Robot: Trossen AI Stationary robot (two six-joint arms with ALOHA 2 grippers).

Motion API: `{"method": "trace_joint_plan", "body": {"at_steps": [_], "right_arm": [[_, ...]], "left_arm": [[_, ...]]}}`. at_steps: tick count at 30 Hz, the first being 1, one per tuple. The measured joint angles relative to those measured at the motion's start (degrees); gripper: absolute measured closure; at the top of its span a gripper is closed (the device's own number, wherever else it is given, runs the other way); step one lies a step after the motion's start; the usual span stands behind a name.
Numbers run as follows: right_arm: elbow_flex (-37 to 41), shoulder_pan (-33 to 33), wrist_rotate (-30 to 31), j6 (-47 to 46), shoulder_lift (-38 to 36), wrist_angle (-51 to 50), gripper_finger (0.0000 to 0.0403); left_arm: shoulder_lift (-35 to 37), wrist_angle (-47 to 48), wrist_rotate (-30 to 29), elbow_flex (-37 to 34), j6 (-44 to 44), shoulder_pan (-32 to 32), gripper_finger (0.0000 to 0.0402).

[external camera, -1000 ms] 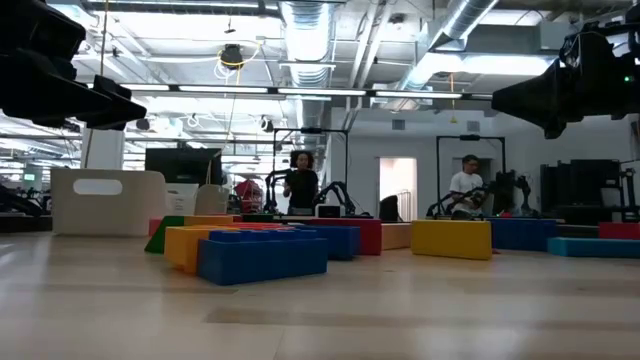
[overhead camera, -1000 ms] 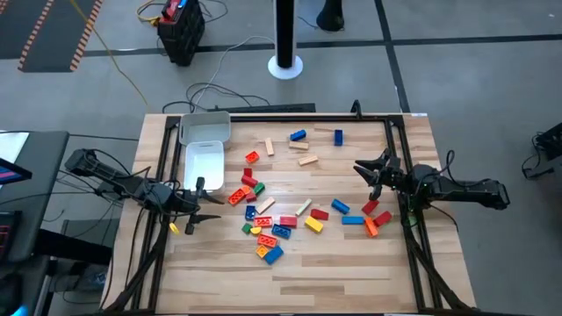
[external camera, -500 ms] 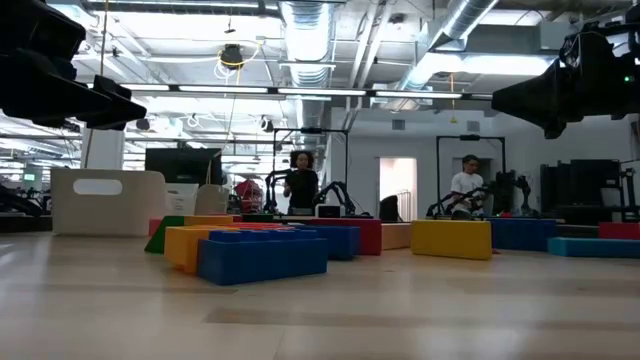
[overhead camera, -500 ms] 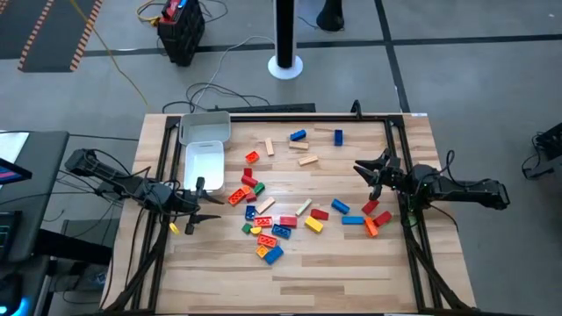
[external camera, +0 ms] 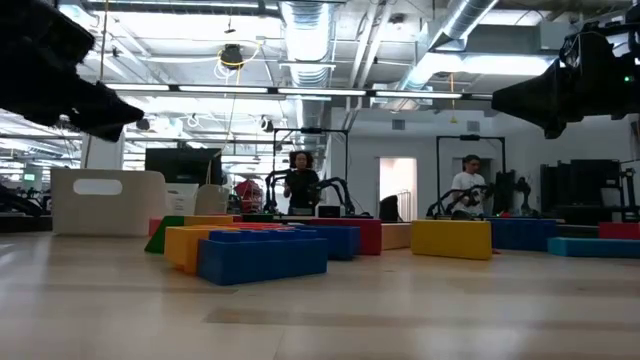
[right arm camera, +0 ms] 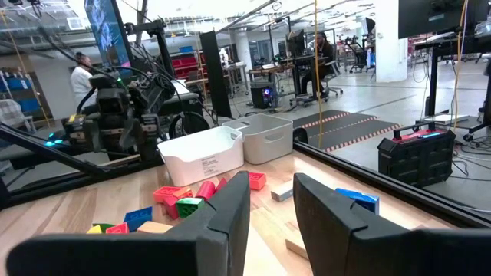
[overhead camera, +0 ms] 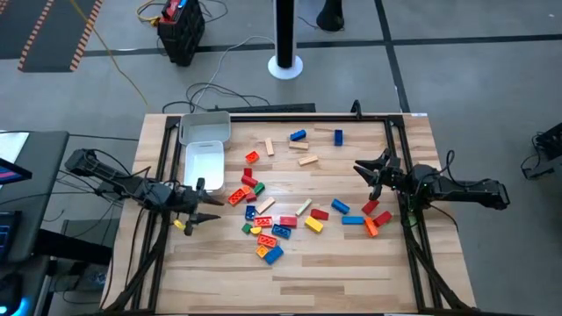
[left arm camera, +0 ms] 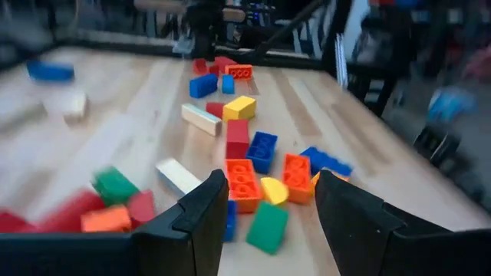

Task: Sort blocks by size
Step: Put the small orange game piece into the gray bin

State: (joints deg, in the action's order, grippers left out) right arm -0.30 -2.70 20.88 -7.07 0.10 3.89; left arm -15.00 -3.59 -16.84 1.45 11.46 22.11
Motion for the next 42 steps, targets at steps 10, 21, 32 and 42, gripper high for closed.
{"method": "trace_joint_plan", "body": {"at_steps": [10,21,32,42], "right_arm": [[0.01,0.0,0.0,0.0,0.0,0.01,0.0271],[-0.52,0.04,0.01,-8.79,0.11,0.56,0.0269],[-0.83,0.1,-8.71,-17.07,3.73,2.69,0.027],[-1.93,5.02,-8.58,-12.83,21.85,11.43,0.0256]], "left_arm": [[0.02,-0.07,-1.5,-0.02,12.29,-0.27,0.0217],[-9.88,7.56,-2.05,11.15,9.04,-5.51,0.0217],[-36.7,10.49,-2.36,29.17,2.38,-7.46,0.0217],[-58.36,31.1,-1.44,46.95,-2.94,-16.58,0.0217]]}}
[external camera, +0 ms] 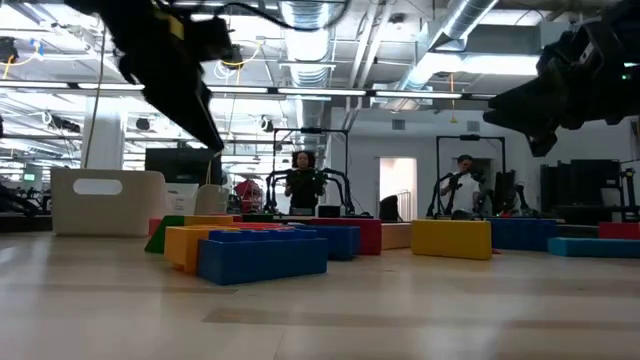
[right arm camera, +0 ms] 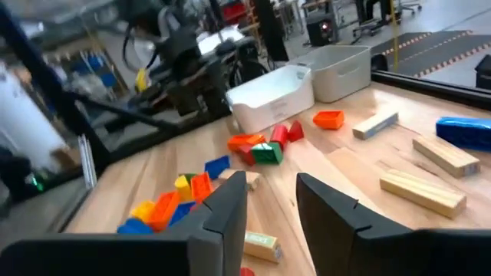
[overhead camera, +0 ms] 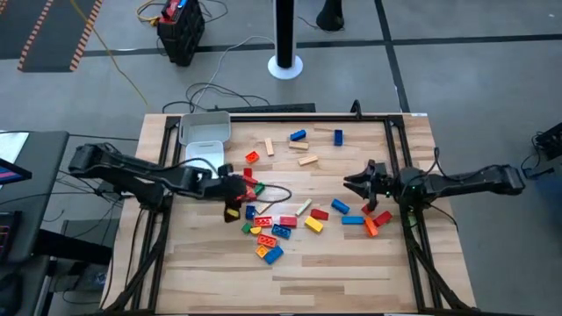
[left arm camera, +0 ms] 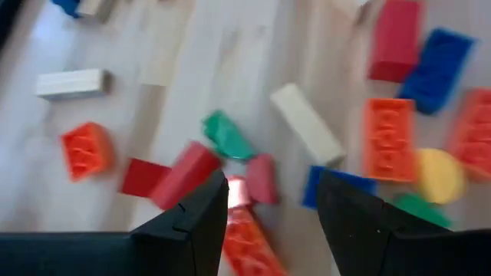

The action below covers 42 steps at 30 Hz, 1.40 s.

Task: Sort blocks by size
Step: Put the small orange game piece into the gray bin

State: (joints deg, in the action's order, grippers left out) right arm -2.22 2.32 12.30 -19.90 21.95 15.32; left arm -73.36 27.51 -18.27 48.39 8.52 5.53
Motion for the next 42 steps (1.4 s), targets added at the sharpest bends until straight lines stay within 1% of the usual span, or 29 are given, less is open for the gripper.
{"method": "trace_joint_plan", "body": {"at_steps": [3,7,9,12,15,18,20,22,25,27,30,36,42], "right_arm": [[-2.41,0.66,2.68,1.93,5.47,-0.12,0.0236],[-6.81,0.42,3.0,4.54,12.51,-0.04,0.0196],[-9.04,0.42,2.94,5.34,15.8,-0.11,0.0174],[-11.4,0.65,2.78,5.86,20.51,0.02,0.0146],[-12.65,1.19,2.7,5.26,25.47,2.56,0.0132],[-12.67,2.11,2.62,4.91,31.18,9.22,0.0129],[-12.68,3.04,2.62,4.94,35.07,14.3,0.0129],[-12.72,3.4,2.56,5.25,37.58,17.23,0.0129],[-13.72,3.16,2.49,5.15,39.47,17.28,0.0128],[-14.08,3.32,2.55,5.02,40.32,16.73,0.0128],[-14.2,3.76,2.48,5.89,40.76,16.44,0.0128],[-14.22,3.7,2.51,6.28,40.64,16.94,0.0128],[-14.22,3.7,2.51,6.25,40.66,16.86,0.0128]], "left_arm": [[-1.61,-3.04,0.01,0.56,-4.14,-5.58,0.0217],[-1.76,-6.39,0.69,0.56,-8.73,-15.65,0.0217],[-1.8,-7.82,3.69,0.56,-9.95,-20.95,0.0217],[-2.16,-9.5,11.13,0.6,-11.8,-27.79,0.0216],[-5.3,-11.14,15.61,0.73,-13.32,-31.61,0.0211],[-10.89,-10.89,17.22,2.73,-14.96,-33.0,0.0203],[-15.14,-9.89,17.28,6.06,-15.84,-33.04,0.0198],[-18.98,-7.05,17.44,9.98,-16.82,-33.23,0.0196],[-23.65,-3.07,17.3,14.25,-16.59,-33.79,0.0195],[-25.86,-1.89,17.04,15.6,-16.42,-34.31,0.0195],[-27.92,-1.43,17.06,16.35,-15.99,-35.21,0.0195],[-27.97,-1.53,16.86,16.42,-15.54,-37.29,0.0195],[-29.3,-2.03,19.75,15.31,-16.15,-37.92,0.0195]]}}
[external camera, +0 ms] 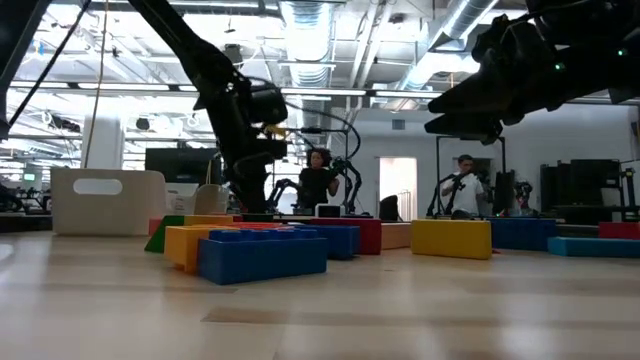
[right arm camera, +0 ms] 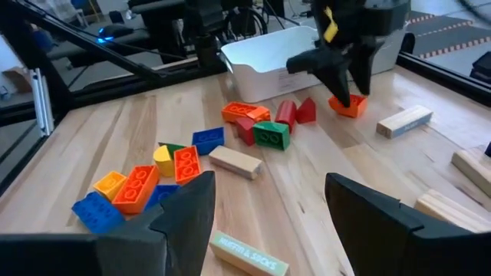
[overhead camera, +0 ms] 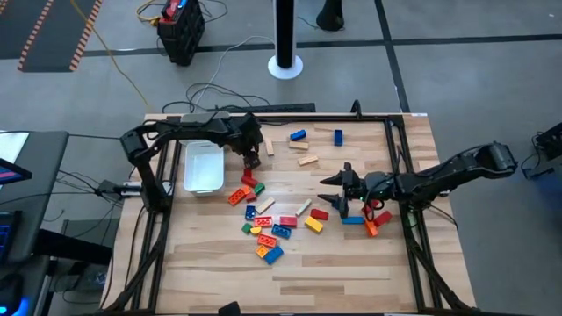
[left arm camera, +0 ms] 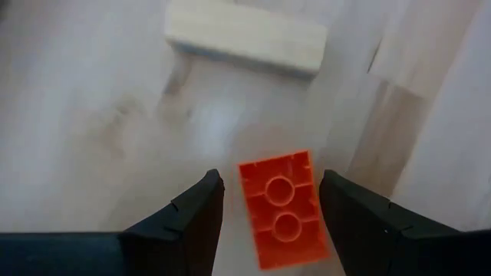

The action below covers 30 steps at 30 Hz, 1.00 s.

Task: Sort blocks by size
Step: Put the small orange game piece into the gray bin

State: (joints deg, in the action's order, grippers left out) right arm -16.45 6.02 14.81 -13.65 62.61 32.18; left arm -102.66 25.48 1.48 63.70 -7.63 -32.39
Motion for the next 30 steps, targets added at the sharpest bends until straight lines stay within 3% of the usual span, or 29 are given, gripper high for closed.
{"method": "trace_joint_plan", "body": {"at_steps": [11,20,26,30], "right_arm": [[0.0,0.46,-0.02,0.02,0.07,0.55,0.0128],[0.0,0.24,0.0,0.07,0.07,0.22,0.0129],[0.02,0.22,0.16,0.0,0.07,-0.48,0.0129],[0.02,0.22,0.29,-0.23,0.07,-0.87,0.0129]], "left_arm": [[-3.73,0.41,0.61,0.11,1.47,0.3,0.02],[-3.7,1.23,0.04,0.56,0.37,0.51,0.0266],[1.25,5.19,-0.25,1.9,-1.26,0.84,0.0266],[6.83,7.18,-3.99,2.07,-1.42,0.6,0.0266]]}}
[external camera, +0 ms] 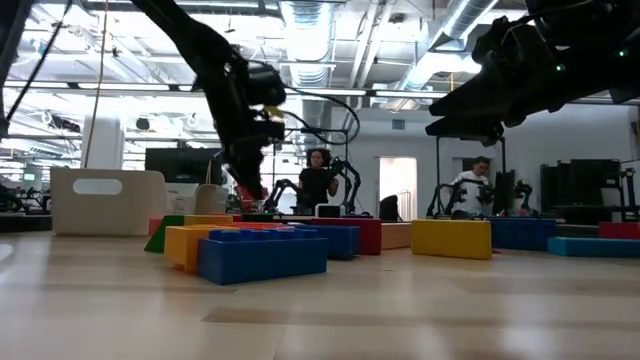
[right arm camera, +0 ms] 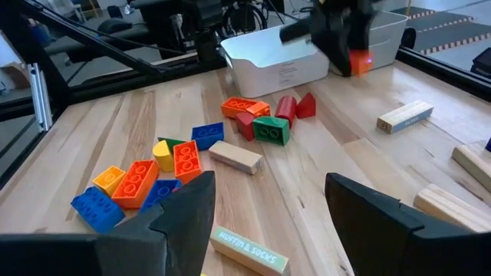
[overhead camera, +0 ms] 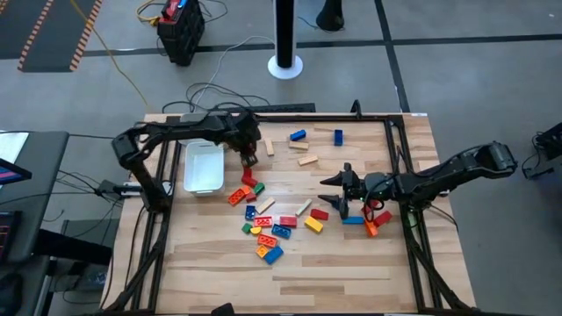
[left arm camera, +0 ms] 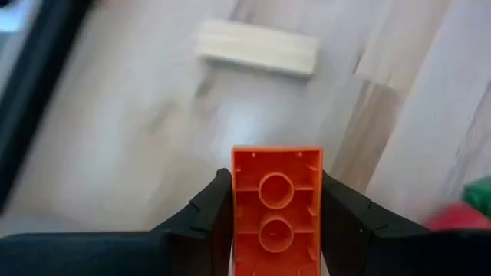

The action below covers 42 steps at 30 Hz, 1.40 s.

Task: Sort blocks by size
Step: Put the small orange game piece into the gray bin, then put the small red wooden block into the gray bin

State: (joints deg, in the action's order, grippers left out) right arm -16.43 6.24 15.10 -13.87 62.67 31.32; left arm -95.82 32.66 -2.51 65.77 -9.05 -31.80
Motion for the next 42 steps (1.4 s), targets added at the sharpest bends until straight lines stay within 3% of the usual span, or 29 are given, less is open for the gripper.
{"method": "trace_joint_plan", "body": {"at_steps": [3,9,16,23,28,35,39,42], "right_arm": [[0.0,0.0,0.19,-0.6,0.0,-0.94,0.0129],[0.02,0.0,0.48,-0.7,0.0,-1.29,0.0129],[0.02,0.0,0.48,-1.07,0.0,-1.35,0.0129],[0.02,0.0,0.48,-1.21,0.0,-1.27,0.0129],[0.02,0.0,0.48,-1.27,0.0,-1.25,0.0129],[0.02,-0.83,0.46,-2.22,1.71,1.41,0.0129],[0.02,-0.81,0.48,-2.18,3.89,1.46,0.0129],[0.02,-0.65,0.46,-2.34,4.08,-0.22,0.0129]], "left_arm": [[4.78,-0.02,-2.36,-0.13,0.31,-0.34,0.0266],[10.69,3.67,-14.97,-2.27,-0.63,-4.35,0.0266],[11.37,4.52,-15.79,-5.9,0.68,-14.84,0.0265],[11.49,3.94,-15.81,-6.18,0.82,-16.98,0.0176],[11.49,3.8,-15.86,-4.17,0.09,-15.05,0.0132],[8.94,-3.18,-14.96,-2.7,1.89,-4.43,0.0135],[5.15,-4.76,-8.7,-1.63,-2.33,0.44,0.0137],[3.26,0.4,-4.78,0.51,-3.64,3.24,0.0137]]}}
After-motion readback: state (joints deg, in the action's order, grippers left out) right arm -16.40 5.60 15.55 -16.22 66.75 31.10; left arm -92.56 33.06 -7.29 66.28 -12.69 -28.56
